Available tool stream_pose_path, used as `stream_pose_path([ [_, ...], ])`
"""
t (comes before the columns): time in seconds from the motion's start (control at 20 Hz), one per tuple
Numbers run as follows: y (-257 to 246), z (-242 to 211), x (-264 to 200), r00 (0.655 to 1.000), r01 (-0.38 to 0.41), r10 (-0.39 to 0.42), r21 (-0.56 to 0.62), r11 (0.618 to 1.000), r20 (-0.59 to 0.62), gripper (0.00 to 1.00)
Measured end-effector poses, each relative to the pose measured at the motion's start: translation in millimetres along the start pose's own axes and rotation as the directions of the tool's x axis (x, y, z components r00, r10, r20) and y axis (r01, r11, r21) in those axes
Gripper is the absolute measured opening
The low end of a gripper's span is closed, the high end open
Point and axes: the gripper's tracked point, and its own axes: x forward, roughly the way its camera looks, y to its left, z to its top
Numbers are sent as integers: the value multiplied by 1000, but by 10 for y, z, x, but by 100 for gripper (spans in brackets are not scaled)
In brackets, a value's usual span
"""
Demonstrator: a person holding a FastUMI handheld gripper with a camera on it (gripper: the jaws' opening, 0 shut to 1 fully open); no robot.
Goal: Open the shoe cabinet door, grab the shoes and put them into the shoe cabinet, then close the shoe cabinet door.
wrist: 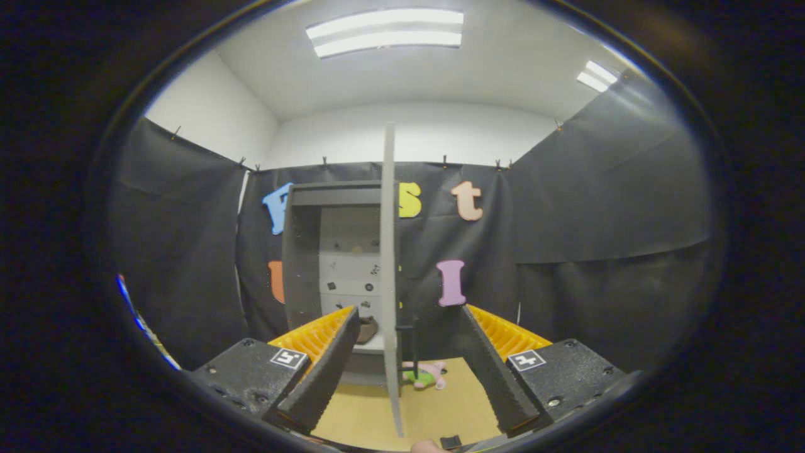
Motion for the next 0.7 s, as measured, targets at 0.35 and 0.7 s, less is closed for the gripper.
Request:
stream_pose_path([
  [0.35, -1122, -433, 653, 982, 163, -156, 59, 985, -105, 100],
  [0.7, -1361, -784, 1347, 994, 79, -72, 92, 993, -81, 100],
])
